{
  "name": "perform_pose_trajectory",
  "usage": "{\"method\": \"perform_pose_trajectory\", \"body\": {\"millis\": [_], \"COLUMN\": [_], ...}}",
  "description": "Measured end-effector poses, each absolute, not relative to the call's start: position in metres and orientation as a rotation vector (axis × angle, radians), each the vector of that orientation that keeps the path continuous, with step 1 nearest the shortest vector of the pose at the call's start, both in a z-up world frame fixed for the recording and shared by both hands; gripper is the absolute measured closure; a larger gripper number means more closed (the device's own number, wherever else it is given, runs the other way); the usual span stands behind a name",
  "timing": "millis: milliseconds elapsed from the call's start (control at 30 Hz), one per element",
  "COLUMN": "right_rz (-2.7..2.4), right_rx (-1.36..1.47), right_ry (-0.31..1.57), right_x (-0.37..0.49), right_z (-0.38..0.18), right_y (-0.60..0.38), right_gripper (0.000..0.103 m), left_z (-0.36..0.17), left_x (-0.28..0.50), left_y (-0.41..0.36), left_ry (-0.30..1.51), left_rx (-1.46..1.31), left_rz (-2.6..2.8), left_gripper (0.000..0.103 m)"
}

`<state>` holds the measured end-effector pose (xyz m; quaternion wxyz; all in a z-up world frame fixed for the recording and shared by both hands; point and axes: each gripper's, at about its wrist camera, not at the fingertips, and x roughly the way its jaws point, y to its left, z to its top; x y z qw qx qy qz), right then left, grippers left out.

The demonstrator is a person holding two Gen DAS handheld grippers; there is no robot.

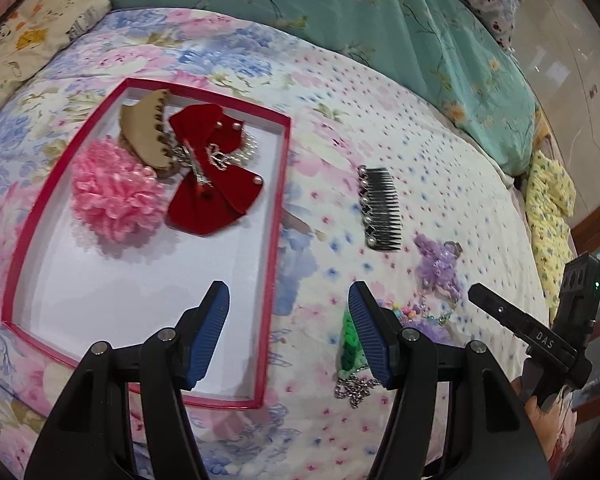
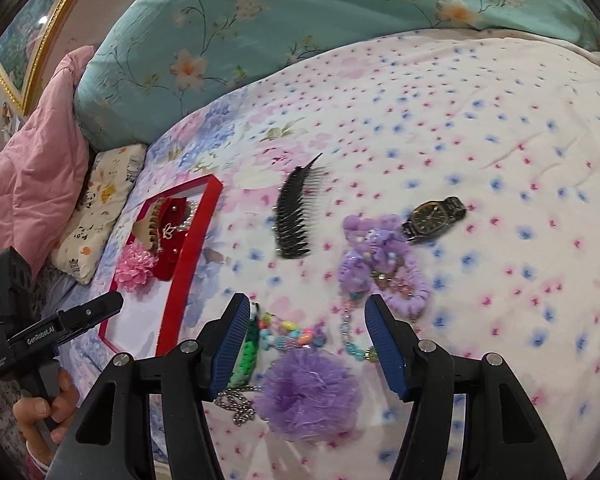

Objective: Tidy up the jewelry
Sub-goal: 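Grasp the black pearl comb with the left tool while the right tool grasps the purple scrunchie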

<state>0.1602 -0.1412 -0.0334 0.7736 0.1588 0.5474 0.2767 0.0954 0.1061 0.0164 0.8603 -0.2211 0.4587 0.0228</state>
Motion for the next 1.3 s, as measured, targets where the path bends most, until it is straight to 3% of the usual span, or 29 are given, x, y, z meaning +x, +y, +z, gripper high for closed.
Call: {"method": "perform_pose_trajectory", "body": {"millis": [500,533,600,733,767,1133,1200,1267,1300], "right_rz": [0.549,0.545,0.527,0.533,0.539,0.583,0.588,0.596,0.599], "right_rx": [0.297,0.288,0.262,0.257,0.266,0.434,0.45,0.458,0.463], "right_ry": [1.239,1.246,1.248,1.219,1.208,1.173,1.174,1.177,1.177], "right_x": [0.192,0.195,0.197,0.196,0.195,0.191,0.189,0.187,0.186], "right_z": [-0.07,-0.074,-0.078,-0.076,-0.073,-0.051,-0.051,-0.05,-0.05], "right_y": [-0.134,-0.132,-0.13,-0.134,-0.137,-0.177,-0.179,-0.181,-0.182], "right_gripper": [0.042,0.046,0.065,0.082,0.095,0.098,0.098,0.098,0.098], "left_z": [0.004,0.002,0.0,-0.008,-0.009,-0.043,-0.047,-0.047,-0.047], "left_x": [0.146,0.154,0.167,0.195,0.201,0.262,0.265,0.265,0.265], "left_y": [0.074,0.07,0.064,0.047,0.043,0.011,0.008,0.005,0.004], "left_ry": [1.017,1.022,1.026,1.047,1.051,1.116,1.114,1.103,1.103], "left_rx": [-0.423,-0.419,-0.412,-0.394,-0.39,-0.328,-0.309,-0.29,-0.285], "left_rz": [0.004,0.0,-0.012,-0.042,-0.049,-0.037,-0.029,-0.029,-0.034], "left_gripper": [0.04,0.036,0.034,0.034,0.034,0.031,0.036,0.056,0.056]}}
